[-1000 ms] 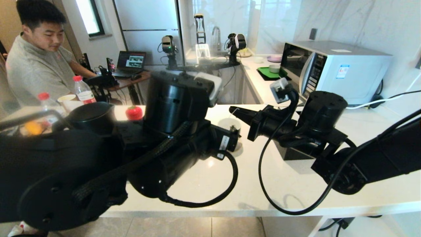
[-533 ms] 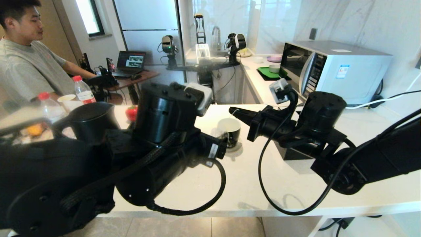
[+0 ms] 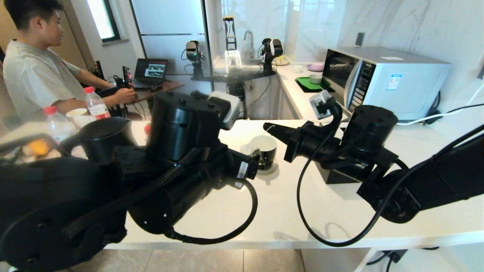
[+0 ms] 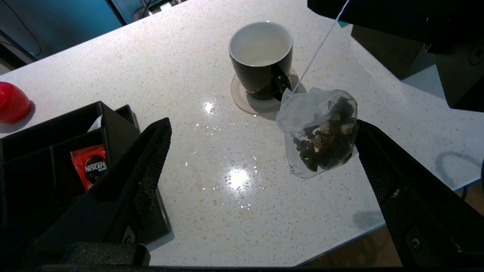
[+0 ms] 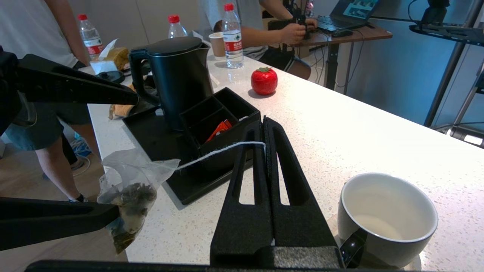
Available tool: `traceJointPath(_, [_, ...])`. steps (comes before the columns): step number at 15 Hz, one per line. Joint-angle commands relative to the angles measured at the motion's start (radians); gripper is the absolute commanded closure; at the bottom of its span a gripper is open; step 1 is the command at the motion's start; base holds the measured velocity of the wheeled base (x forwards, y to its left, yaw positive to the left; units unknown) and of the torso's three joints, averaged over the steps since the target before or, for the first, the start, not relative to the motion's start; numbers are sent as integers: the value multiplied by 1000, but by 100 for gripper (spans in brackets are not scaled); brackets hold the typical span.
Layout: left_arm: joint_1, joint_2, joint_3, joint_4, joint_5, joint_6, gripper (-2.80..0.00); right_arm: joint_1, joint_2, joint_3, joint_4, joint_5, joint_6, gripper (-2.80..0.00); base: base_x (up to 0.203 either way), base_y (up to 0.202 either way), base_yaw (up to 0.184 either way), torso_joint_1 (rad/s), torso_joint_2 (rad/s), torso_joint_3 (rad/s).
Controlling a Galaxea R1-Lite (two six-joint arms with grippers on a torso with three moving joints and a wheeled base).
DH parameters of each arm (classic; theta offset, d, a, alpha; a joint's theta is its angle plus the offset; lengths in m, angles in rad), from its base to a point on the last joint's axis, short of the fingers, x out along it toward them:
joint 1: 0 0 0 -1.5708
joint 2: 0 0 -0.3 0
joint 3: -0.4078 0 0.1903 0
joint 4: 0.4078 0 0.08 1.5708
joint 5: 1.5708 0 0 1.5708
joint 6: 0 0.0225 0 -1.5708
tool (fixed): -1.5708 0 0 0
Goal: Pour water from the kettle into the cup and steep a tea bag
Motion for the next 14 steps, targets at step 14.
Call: traceJointPath(14, [8,31,-57,-2,4,29,-280,0,-6,-1,-9,3,1,0,0,0,0,0,0,0])
